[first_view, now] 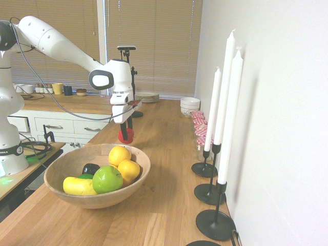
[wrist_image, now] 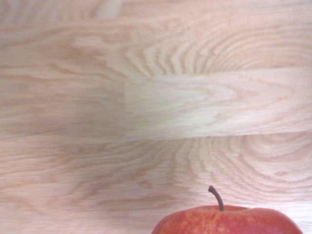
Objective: Take red apple out of the basket
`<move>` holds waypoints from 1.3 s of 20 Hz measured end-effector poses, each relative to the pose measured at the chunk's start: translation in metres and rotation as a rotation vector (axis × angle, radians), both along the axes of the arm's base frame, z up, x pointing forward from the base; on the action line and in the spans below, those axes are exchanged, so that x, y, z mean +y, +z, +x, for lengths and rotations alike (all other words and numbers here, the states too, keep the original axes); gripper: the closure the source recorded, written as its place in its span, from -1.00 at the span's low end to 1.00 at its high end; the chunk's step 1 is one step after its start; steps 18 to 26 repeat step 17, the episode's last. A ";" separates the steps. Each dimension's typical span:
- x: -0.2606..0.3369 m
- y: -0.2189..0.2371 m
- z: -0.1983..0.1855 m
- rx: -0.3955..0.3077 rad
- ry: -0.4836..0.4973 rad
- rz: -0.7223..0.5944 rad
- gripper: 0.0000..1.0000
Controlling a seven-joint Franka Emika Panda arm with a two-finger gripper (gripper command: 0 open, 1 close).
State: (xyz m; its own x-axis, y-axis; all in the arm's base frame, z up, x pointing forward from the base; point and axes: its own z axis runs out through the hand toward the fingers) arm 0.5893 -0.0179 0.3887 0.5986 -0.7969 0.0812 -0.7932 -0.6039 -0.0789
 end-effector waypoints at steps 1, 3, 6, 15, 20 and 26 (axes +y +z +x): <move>-0.001 -0.004 0.001 0.004 -0.001 0.000 -1.00; -0.001 -0.009 0.001 0.010 -0.001 0.000 -1.00; -0.001 -0.010 0.001 0.012 -0.002 0.001 -1.00; -0.005 -0.010 0.001 0.011 -0.014 0.007 -1.00; -0.006 -0.009 0.001 0.010 -0.017 0.006 -1.00; -0.006 -0.009 0.001 0.010 -0.017 0.006 -1.00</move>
